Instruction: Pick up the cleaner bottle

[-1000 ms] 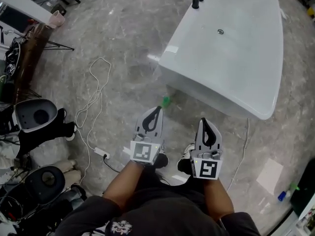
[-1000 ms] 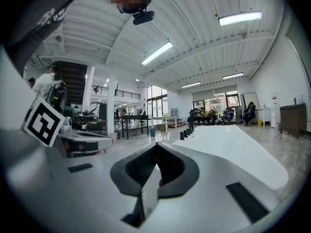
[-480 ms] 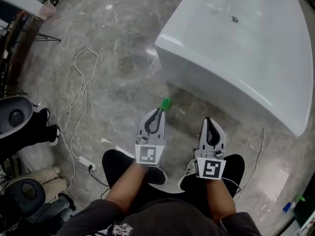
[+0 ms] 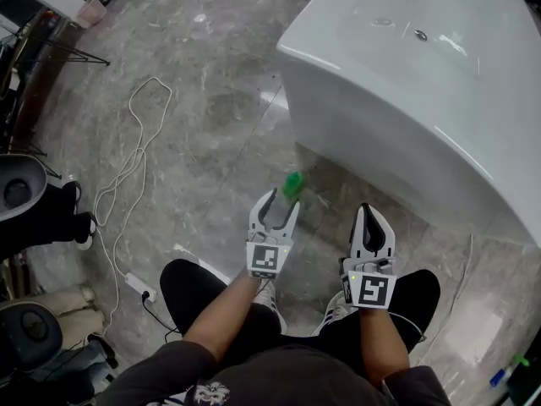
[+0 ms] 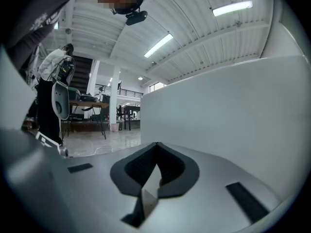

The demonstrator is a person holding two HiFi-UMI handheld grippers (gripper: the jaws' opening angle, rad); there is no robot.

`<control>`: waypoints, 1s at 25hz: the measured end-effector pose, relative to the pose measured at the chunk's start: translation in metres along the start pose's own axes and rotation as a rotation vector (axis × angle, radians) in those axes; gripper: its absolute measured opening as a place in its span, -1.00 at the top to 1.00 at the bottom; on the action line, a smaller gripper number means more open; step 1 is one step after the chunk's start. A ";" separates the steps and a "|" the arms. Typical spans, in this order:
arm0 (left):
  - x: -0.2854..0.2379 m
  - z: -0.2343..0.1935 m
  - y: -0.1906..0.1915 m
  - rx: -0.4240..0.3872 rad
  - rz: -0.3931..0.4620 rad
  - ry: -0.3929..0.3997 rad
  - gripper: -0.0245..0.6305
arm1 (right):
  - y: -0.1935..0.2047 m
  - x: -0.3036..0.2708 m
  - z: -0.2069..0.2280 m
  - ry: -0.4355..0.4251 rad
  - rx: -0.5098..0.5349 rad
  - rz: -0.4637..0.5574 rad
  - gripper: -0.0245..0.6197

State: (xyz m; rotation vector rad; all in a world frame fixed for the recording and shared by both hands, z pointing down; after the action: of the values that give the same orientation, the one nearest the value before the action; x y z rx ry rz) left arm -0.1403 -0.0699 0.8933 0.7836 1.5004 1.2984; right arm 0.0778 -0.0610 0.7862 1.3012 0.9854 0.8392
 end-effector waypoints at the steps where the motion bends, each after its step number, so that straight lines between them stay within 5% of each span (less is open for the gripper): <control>1: -0.002 0.002 0.011 0.001 -0.020 0.005 0.23 | 0.001 0.000 -0.002 -0.007 0.007 -0.001 0.90; 9: -0.042 -0.005 0.093 0.004 -0.172 -0.016 -0.01 | 0.008 0.006 -0.012 -0.035 0.024 0.012 0.90; 25: -0.120 -0.012 0.150 -0.011 -0.210 0.037 0.00 | 0.032 0.017 -0.023 -0.036 0.048 -0.070 0.90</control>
State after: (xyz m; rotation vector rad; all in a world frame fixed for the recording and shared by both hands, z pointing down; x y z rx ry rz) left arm -0.1306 -0.1497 1.0681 0.5803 1.5593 1.1680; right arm 0.0643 -0.0336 0.8163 1.3108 1.0223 0.7405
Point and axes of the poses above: the fingertips, and each gripper's own axes: x backward along the fingers, z to its right, y out of its underside, the point moved 9 cm from there along x, backward along the fingers, and after that the axes turned 1 degree about -y, right-handed, at the moved point
